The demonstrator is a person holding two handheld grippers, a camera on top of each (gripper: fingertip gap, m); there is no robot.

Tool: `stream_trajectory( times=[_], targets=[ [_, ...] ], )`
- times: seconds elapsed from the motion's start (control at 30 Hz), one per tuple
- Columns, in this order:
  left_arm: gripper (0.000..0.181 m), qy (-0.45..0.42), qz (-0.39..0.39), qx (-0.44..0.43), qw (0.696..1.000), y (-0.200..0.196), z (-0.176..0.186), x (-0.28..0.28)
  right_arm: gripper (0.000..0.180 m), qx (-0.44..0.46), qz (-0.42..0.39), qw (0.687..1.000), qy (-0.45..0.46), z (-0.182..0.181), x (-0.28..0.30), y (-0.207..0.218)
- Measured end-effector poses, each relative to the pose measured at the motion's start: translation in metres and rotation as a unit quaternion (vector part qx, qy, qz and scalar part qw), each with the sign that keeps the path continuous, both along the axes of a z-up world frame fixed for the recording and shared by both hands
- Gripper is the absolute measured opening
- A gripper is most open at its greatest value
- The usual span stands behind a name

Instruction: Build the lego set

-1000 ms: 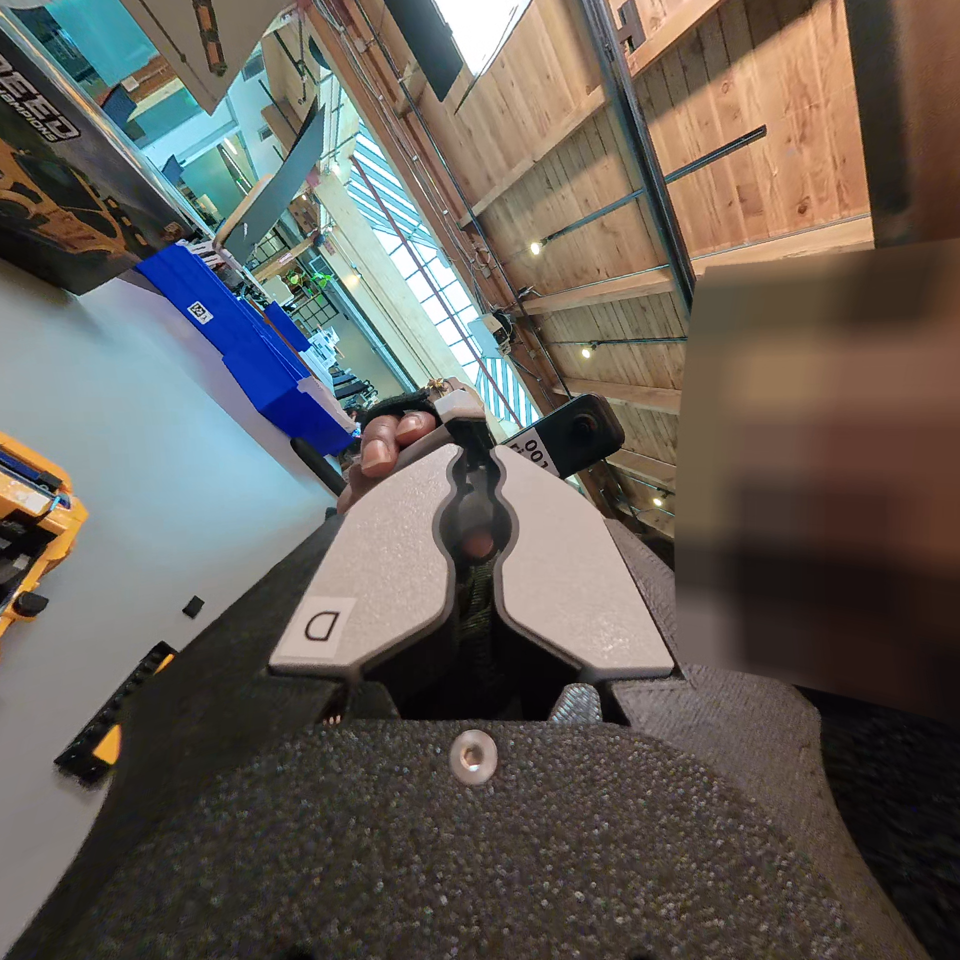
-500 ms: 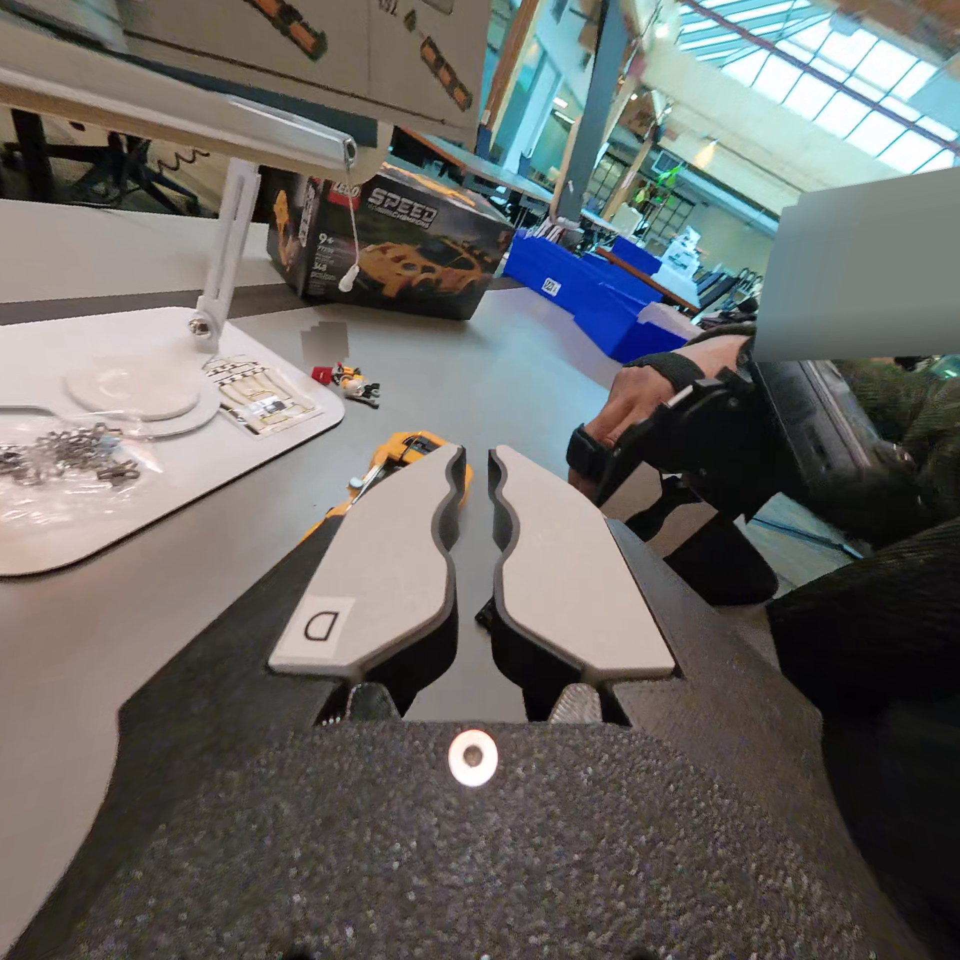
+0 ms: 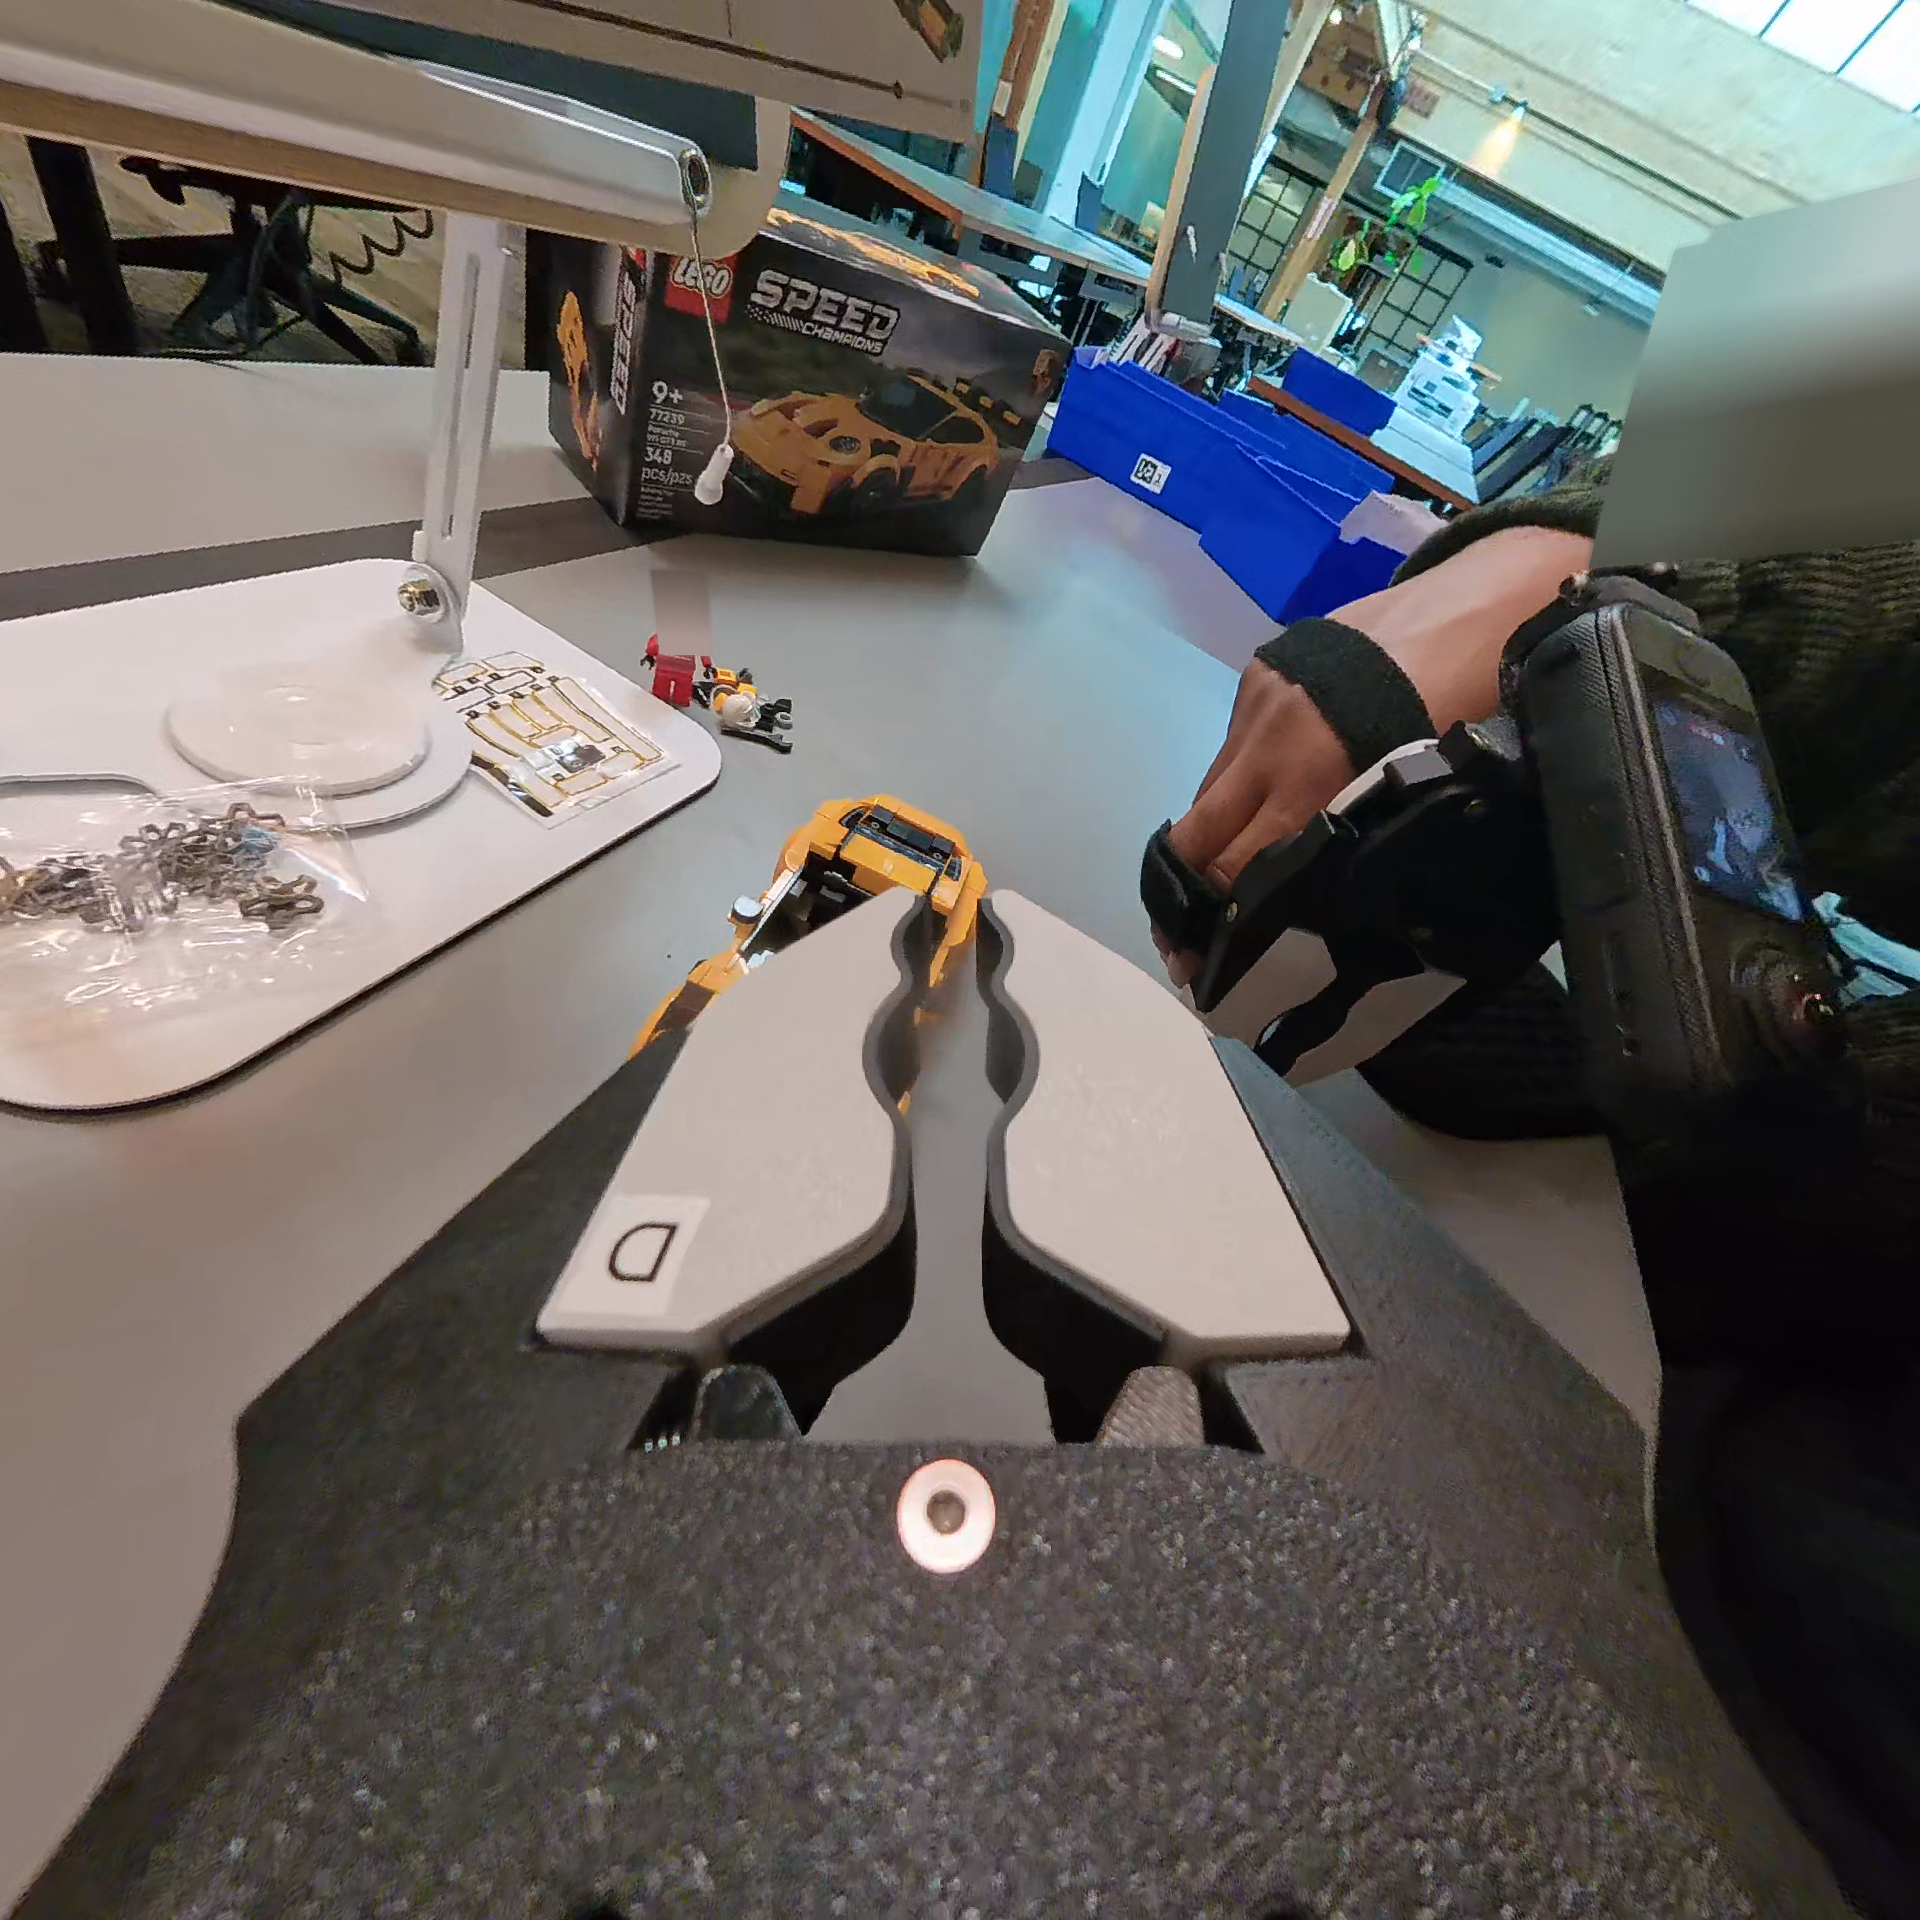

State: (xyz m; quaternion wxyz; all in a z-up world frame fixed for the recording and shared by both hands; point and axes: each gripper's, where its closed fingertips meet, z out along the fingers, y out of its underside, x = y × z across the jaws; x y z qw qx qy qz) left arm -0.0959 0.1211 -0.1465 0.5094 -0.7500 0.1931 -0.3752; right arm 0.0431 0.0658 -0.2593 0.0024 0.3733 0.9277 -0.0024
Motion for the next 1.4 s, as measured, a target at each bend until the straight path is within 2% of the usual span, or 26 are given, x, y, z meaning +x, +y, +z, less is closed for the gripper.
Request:
stream_trajectory(
  times=[0.37,0.5,0.6,0.73,0.83,0.97,1.03,1.1,1.23,1.4],
  targets=[
    [0.008,0.01,-0.001,-0.006,1.0,0.0,-0.006,0.001,0.037,-0.034,-0.043,0.998,0.022,0.001,0.004,-0.007],
    [0.008,0.023,0.016,0.002,1.0,0.004,-0.005,-0.007,0.039,-0.059,-0.075,0.992,0.084,0.011,-0.002,-0.009],
    [0.008,0.041,0.041,0.01,0.998,0.009,-0.003,-0.02,0.04,-0.095,-0.119,0.976,0.158,0.028,-0.011,-0.011],
    [0.008,0.069,0.081,0.01,0.994,0.017,-0.006,-0.042,0.04,-0.137,-0.176,0.938,0.266,0.049,-0.019,-0.01],
    [0.009,0.097,0.11,0.004,0.989,0.023,-0.013,-0.059,0.04,-0.153,-0.222,0.895,0.355,0.067,-0.025,-0.006],
    [0.012,0.181,0.176,-0.027,0.967,0.03,-0.033,-0.098,0.036,-0.148,-0.307,0.804,0.487,0.098,-0.034,0.01],
    [0.012,0.219,0.229,-0.05,0.947,0.033,-0.042,-0.126,0.034,-0.148,-0.34,0.755,0.541,0.109,-0.035,0.02],
    [0.011,0.258,0.287,-0.068,0.92,0.035,-0.049,-0.157,0.033,-0.155,-0.362,0.724,0.566,0.112,-0.033,0.028],
    [0.026,0.322,0.36,-0.091,0.871,0.032,-0.056,-0.202,0.033,-0.178,-0.378,0.706,0.572,0.11,-0.031,0.032],
    [0.043,0.386,0.373,-0.172,0.826,0.019,-0.09,-0.229,0.032,-0.191,-0.378,0.705,0.569,0.105,-0.03,0.028]
  ],
)
